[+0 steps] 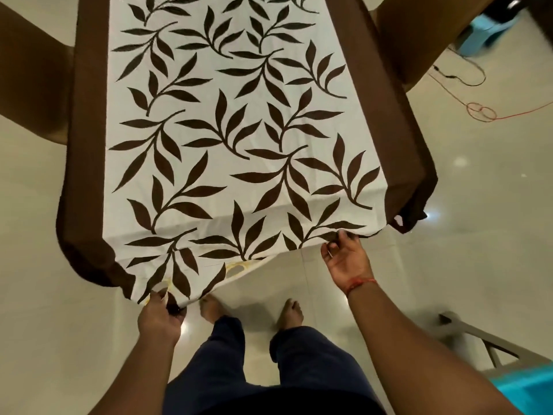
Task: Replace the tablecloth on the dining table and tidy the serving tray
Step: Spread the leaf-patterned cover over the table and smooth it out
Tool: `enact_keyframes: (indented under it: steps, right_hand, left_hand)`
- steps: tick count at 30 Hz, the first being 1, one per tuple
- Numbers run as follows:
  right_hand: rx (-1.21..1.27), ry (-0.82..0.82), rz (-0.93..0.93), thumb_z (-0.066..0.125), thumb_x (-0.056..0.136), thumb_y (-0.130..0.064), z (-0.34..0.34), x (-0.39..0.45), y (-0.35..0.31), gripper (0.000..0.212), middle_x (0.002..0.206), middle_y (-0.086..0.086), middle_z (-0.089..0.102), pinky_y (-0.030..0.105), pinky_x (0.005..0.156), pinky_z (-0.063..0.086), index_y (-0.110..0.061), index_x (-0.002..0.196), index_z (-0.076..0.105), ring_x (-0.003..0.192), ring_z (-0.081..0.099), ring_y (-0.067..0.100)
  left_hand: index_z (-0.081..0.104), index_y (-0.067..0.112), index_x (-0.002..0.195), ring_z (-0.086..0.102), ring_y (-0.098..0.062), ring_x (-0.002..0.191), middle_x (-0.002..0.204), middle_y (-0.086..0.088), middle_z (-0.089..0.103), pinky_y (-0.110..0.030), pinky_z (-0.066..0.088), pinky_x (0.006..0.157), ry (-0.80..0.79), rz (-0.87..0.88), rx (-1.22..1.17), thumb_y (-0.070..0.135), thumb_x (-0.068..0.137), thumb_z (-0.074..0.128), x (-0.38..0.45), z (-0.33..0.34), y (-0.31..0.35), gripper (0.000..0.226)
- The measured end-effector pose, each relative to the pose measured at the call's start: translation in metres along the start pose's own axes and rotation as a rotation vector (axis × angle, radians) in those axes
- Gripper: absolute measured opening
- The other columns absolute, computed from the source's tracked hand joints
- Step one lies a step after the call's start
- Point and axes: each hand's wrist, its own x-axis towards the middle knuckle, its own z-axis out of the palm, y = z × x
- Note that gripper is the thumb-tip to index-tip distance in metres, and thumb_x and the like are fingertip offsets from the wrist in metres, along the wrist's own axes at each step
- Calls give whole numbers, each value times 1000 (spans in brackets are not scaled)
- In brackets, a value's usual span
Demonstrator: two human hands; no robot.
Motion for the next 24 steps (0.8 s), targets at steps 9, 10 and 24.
enact_keyframes:
  steps: [9,10,24]
  right_hand:
    - [-573,37,-89,64,95,-32,-10,6,-15,22,102,4,75,38,83,57,-14,108,68,96,71,18]
    - [-721,41,-95,65,95,-33,-15,4,-15,24,95,2,75,39,84,58,-12,105,70,91,70,18]
    - [-675,-89,286,54,95,5,-30,2,36,41,139,10,55,43,98,51,-11,133,53,121,59,26]
  left_hand:
    - [52,23,139,54,-25,111,137,-5,57,-38,46,88,61,16,63,32,100,52,-9,-1,1,40]
    - [52,23,138,54,-25,111,136,-5,57,-39,46,88,60,13,65,32,99,53,-9,0,1,40]
    - [50,14,140,50,-29,130,140,-8,55,-39,44,97,46,21,111,29,102,47,-2,6,-2,41]
